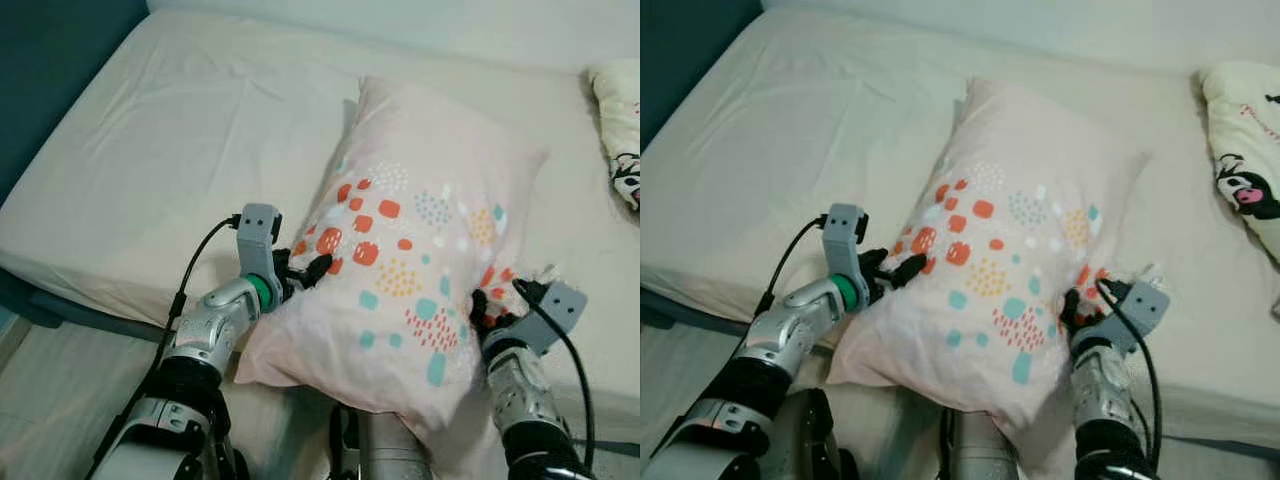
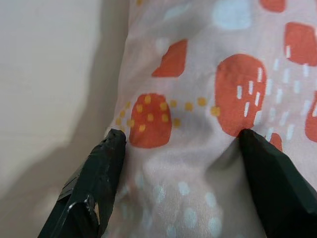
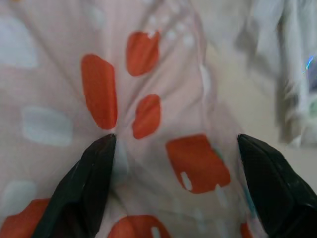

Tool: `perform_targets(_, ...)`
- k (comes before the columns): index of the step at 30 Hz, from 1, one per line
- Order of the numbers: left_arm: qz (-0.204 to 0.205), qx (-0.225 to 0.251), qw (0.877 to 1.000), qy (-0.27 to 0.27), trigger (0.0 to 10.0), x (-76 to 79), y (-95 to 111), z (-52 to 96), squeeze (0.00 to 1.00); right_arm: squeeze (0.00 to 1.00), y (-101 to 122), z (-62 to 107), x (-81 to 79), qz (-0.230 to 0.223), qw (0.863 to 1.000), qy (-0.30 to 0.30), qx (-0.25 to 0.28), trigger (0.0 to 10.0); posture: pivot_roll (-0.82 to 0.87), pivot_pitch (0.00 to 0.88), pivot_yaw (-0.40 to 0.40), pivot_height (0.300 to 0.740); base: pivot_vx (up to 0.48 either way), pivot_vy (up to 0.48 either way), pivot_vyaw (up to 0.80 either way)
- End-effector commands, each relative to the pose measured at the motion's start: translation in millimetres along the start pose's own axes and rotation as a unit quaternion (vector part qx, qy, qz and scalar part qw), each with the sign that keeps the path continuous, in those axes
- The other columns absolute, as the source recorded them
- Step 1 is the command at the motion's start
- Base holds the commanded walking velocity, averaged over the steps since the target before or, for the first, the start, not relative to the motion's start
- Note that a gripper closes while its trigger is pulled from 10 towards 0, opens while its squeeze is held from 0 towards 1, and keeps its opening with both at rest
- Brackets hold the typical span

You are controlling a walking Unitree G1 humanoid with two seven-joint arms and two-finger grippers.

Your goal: Clean up the room

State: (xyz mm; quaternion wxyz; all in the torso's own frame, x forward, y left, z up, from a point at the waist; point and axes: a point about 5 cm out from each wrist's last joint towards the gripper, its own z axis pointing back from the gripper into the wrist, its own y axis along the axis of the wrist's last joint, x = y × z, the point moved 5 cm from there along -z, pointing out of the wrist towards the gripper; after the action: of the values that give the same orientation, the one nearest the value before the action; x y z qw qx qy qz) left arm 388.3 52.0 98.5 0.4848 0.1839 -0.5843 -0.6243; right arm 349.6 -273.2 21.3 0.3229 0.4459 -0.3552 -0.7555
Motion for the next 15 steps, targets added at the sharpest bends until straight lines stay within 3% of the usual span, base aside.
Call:
perform_targets(1, 0.026, -0.078, 0.997, -0.002, 10.0, -2.6, -34.4, 2.5, 1.0, 0.0, -53.9, 11.7, 9.3, -0.039, 0.993, 0.008, -0.111, 10.0, -0.12, 0.238, 0.041, 0.596, 0.0, 0.0, 0.0)
perform_targets(3, 0.039, -0.127, 0.99, -0.036, 10.0, 8.2, -52.6, 6.0, 1.0, 0.0, -56.6, 12.2, -1.8, -0.057, 0.989, 0.056, -0.126, 10.0, -0.12, 0.239, 0.041, 0.596, 0.0, 0.0, 0.0)
perform_targets(4, 0.048, -0.137, 0.988, -0.056, 10.0, 15.3, -56.5, 7.5, 0.69, 0.0, -56.8, 12.2, -9.5, -0.058, 0.987, 0.081, -0.13, 10.0, -0.12, 0.239, 0.041, 0.596, 0.0, 0.0, 0.0)
perform_targets(5, 0.057, -0.142, 0.986, -0.07, 10.0, 20.8, -58.4, 8.4, 0.28, 0.0, -56.7, 12.2, -15.4, -0.059, 0.984, 0.101, -0.132, 10.0, -0.12, 0.239, 0.041, 0.596, 0.0, 0.0, 0.0)
perform_targets(6, 0.057, -0.142, 0.986, -0.07, 10.0, 20.8, -58.4, 8.4, 0.28, 0.0, -56.7, 12.2, -15.4, -0.059, 0.984, 0.101, -0.132, 10.0, -0.12, 0.239, 0.041, 0.596, 0.0, 0.0, 0.0)
perform_targets(7, 0.072, -0.14, 0.983, -0.089, 10.0, 28.7, -57.3, 8.7, 0.0, 0.0, -55.8, 11.8, -22.8, -0.057, 0.982, 0.121, -0.133, 10.0, -0.12, 0.237, 0.039, 0.596, 0.0, 0.0, 0.0)
perform_targets(10, 0.096, -0.14, 0.977, -0.127, 10.0, 44.6, -56.0, 8.4, 0.0, 0.0, -53.3, 11.6, -39.6, -0.062, 0.974, 0.171, -0.135, 10.0, -0.12, 0.236, 0.038, 0.596, 0.0, 0.0, 0.0)
perform_targets(11, 0.097, -0.143, 0.975, -0.136, 6.5, 49.9, -57.7, 8.1, 0.0, 0.0, -52.9, 11.7, -45.6, -0.062, 0.971, 0.185, -0.136, 7.1, -0.12, 0.233, 0.037, 0.596, 0.0, 0.0, 0.0)
perform_targets(12, 0.097, -0.146, 0.974, -0.142, 6.5, 53.4, -59.0, 7.9, 0.0, 0.0, -52.7, 11.7, -49.6, -0.064, 0.969, 0.195, -0.137, 7.1, -0.12, 0.233, 0.037, 0.596, 0.0, 0.0, 0.0)
perform_targets(13, 0.099, -0.148, 0.973, -0.145, 0.0, 57.7, -60.4, 6.4, 0.0, 0.0, -53.0, 11.5, -52.9, -0.065, 0.968, 0.2, -0.139, 0.0, -0.12, 0.229, 0.037, 0.596, 0.0, 0.0, 0.0)
perform_targets(15, 0.104, -0.152, 0.972, -0.147, 0.0, 62.2, -61.4, 4.5, 0.0, 0.0, -52.9, 11.5, -56.8, -0.064, 0.965, 0.209, -0.141, 0.0, -0.12, 0.228, 0.037, 0.596, 0.0, 0.0, 0.0)
